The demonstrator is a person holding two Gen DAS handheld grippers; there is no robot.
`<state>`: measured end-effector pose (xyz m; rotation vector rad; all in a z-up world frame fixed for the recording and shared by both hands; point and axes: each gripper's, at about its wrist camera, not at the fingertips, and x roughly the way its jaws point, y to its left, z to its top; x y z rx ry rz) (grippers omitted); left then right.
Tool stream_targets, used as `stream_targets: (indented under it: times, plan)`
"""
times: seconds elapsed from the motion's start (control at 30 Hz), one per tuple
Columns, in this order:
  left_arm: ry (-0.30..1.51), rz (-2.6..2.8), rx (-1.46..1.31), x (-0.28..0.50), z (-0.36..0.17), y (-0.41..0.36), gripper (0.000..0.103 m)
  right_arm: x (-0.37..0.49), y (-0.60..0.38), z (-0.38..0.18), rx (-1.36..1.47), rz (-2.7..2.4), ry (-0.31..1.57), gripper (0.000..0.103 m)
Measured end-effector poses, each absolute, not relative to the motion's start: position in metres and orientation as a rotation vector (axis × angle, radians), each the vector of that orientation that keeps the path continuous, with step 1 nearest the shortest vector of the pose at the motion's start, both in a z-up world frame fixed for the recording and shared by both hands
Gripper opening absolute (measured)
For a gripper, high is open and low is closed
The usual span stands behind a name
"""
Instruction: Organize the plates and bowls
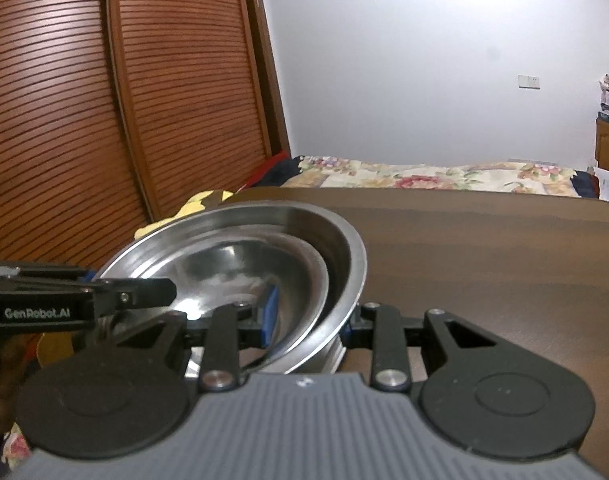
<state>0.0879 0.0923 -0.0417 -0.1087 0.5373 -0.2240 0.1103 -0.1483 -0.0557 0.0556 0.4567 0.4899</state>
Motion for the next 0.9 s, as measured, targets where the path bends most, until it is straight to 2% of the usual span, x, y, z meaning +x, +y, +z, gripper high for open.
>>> stream_targets:
  times: [0.3,0.4,0.5,0.53,0.6,0.7,0.77,0.83,0.9]
  plan:
    - [0.53,-0.197,-0.114,0.087,-0.044,0.095,0.033,0.11,-0.144,-0.056,0.043,0.496,0.46,0.033]
    - [0.531,-0.186,-0.111,0.087,-0.044,0.095,0.034,0.11,-0.145,-0.055,0.043,0.495,0.464,0.037]
    - [0.535,-0.165,-0.103,0.086,-0.043,0.095,0.048,0.111,-0.145,-0.054,0.039,0.496,0.477,0.055]
    - [0.533,-0.156,-0.1,0.085,-0.042,0.095,0.057,0.11,-0.145,-0.053,0.038,0.492,0.472,0.056]
    - [0.526,-0.149,-0.1,0.082,-0.041,0.095,0.064,0.109,-0.147,-0.053,0.034,0.485,0.471,0.056]
    - [0.518,-0.134,-0.102,0.079,-0.037,0.095,0.08,0.105,-0.15,-0.05,0.043,0.475,0.463,0.06]
    - [0.503,-0.132,-0.093,0.075,-0.033,0.094,0.087,0.101,-0.153,-0.047,0.043,0.461,0.442,0.068]
    - [0.496,-0.129,-0.083,0.073,-0.028,0.092,0.092,0.096,-0.155,-0.042,0.045,0.449,0.411,0.083]
    - [0.477,-0.123,-0.069,0.069,-0.022,0.09,0.097,0.092,-0.158,-0.037,0.061,0.446,0.391,0.091]
